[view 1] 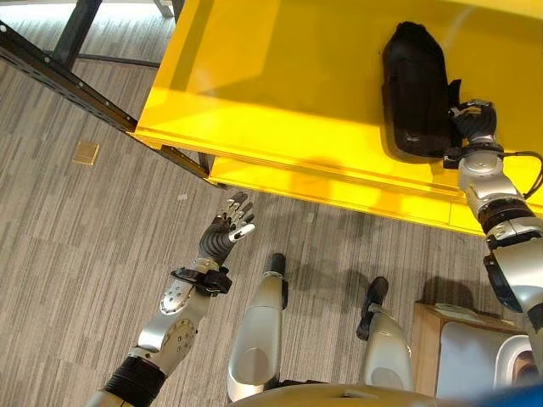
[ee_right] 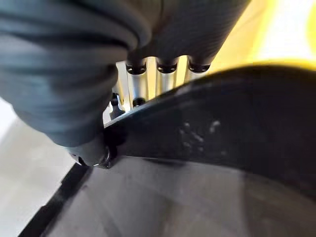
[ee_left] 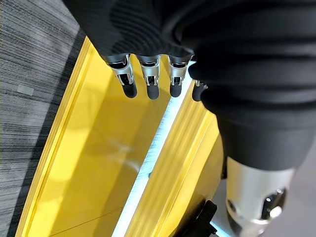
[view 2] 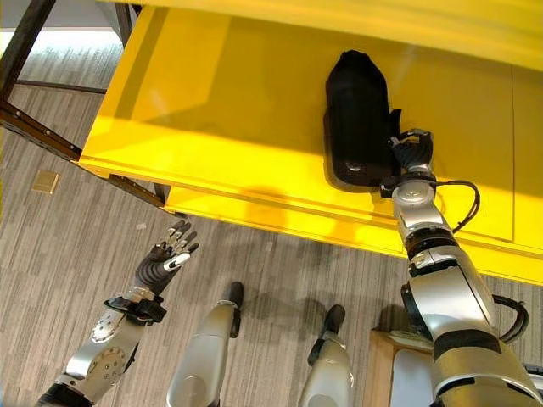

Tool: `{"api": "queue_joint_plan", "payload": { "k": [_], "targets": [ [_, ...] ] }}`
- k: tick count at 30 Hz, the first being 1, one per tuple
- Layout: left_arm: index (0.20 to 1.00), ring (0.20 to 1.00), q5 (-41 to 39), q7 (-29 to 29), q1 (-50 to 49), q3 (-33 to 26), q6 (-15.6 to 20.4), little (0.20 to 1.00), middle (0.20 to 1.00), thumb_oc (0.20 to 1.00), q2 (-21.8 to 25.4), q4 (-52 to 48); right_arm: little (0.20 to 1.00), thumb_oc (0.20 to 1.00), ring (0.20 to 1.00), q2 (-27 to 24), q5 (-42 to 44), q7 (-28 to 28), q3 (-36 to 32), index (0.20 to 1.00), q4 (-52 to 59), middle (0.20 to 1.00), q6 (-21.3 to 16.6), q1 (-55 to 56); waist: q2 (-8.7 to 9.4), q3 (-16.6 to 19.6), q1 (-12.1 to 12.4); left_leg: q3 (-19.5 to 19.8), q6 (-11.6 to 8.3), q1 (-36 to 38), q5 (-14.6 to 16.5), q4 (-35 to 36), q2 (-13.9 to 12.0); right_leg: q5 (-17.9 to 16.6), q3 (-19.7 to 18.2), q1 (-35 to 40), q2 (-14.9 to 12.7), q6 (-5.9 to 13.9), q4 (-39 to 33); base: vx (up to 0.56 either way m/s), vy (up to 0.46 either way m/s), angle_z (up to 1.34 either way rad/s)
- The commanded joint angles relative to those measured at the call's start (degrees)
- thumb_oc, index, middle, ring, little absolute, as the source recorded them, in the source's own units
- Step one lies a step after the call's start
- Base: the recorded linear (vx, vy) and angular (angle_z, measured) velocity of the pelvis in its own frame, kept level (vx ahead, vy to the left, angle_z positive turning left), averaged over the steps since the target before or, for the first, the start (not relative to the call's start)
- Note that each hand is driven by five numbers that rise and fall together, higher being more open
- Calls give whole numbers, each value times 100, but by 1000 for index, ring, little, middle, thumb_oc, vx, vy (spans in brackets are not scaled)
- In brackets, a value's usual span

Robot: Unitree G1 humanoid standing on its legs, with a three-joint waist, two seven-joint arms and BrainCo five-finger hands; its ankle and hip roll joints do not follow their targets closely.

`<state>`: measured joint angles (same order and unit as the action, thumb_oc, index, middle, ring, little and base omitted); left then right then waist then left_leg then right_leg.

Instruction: Move parts from the plastic box to the shelf.

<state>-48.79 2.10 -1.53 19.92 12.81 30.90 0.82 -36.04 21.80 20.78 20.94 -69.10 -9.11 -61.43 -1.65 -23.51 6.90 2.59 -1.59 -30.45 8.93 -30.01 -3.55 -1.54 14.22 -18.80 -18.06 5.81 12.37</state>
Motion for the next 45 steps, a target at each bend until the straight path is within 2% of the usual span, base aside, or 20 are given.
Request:
{"api": "queue_joint_plan", "payload": {
  "k": [1,13,14,17,18,21,22,23,24,25,28,29,45],
  "targets": [
    [1000,1000,18,25,-47,-2,302,1000,1000,1000,179,-517,200,200,200,-424,216,83,121,200,74,200,-241,-453,-35,246,15,97,-74,131,-342,521,31,869,-85,-153,76,-77,1372,-40,2,-1],
    [1000,1000,-70,44,-89,52,341,1000,1000,1000,292,-575,200,200,200,-893,260,146,341,200,-462,200,-222,-1017,-33,194,37,130,-49,-19,-392,572,60,847,-58,-317,72,-53,1432,10,-4,1],
    [1000,1000,-84,48,-92,58,357,1000,1000,1000,314,-576,200,200,200,-963,312,146,332,200,-576,200,-208,-1094,-29,220,37,161,-82,21,-230,546,57,991,-102,-292,96,-10,1475,84,-34,1],
    [1000,1000,-110,50,-117,41,367,1000,1000,1000,337,-605,200,200,200,-1016,328,153,376,200,-613,200,-205,-1164,-27,226,39,158,-82,17,-234,558,54,991,-104,-307,98,-9,1467,6,0,6],
    [1000,1000,-123,59,-137,37,362,1000,1000,1000,349,-608,200,200,200,-1105,352,158,392,200,-659,200,-207,-1248,-33,210,32,129,-50,-49,-404,601,64,842,-55,-361,87,-52,1416,-78,23,1],
    [1000,1000,-138,76,-189,31,357,1000,1000,1000,382,-623,200,200,200,-1206,371,169,450,200,-697,200,-206,-1359,-38,218,20,124,-52,-79,-408,596,70,836,-54,-392,89,-48,1422,5,-1,1],
    [1000,1000,-149,75,-196,35,356,1000,1000,1000,384,-621,200,200,200,-1255,378,160,478,200,-720,200,-205,-1374,-26,243,14,161,-89,-21,-244,573,60,978,-103,-351,104,0,1464,0,0,0],
    [1000,1000,-161,80,-191,33,357,1000,1000,1000,409,-631,200,200,200,-1307,395,173,489,200,-736,200,-202,-1424,-31,226,18,131,-55,-85,-414,612,71,831,-54,-394,90,-44,1413,93,-36,1],
    [1000,1000,-165,79,-203,32,366,1000,1000,1000,434,-626,200,200,200,-1342,436,185,521,200,-776,200,-204,-1496,-18,254,17,163,-89,-32,-256,595,59,964,-104,-357,114,0,1444,0,0,0],
    [1000,1000,-165,79,-202,31,367,1000,1000,1000,432,-625,200,200,200,-1342,439,183,527,200,-781,200,-205,-1504,-20,254,16,163,-90,-33,-256,595,59,964,-105,-358,114,0,1443,88,-40,9],
    [1000,1000,-182,67,-228,3,364,1000,1000,1000,490,-633,200,200,200,-1463,431,191,646,200,-880,200,-171,-1677,-21,240,6,127,-64,-127,-427,629,57,834,-75,-457,104,-52,1426,-55,13,1],
    [1000,1000,-174,57,-234,-6,363,1000,1000,1000,497,-631,200,200,200,-1484,419,197,705,200,-893,200,-159,-1722,-15,259,-6,144,-101,-80,-241,577,46,999,-144,-436,126,-10,1503,86,-20,-1],
    [1000,1000,-221,65,-297,3,379,1000,1000,1000,567,-668,200,200,200,-1647,293,264,803,200,-1070,200,-117,-1803,-36,224,-84,106,-103,-192,-221,474,19,1021,-193,-578,163,-17,1594,6,-3,0]
  ]
}}
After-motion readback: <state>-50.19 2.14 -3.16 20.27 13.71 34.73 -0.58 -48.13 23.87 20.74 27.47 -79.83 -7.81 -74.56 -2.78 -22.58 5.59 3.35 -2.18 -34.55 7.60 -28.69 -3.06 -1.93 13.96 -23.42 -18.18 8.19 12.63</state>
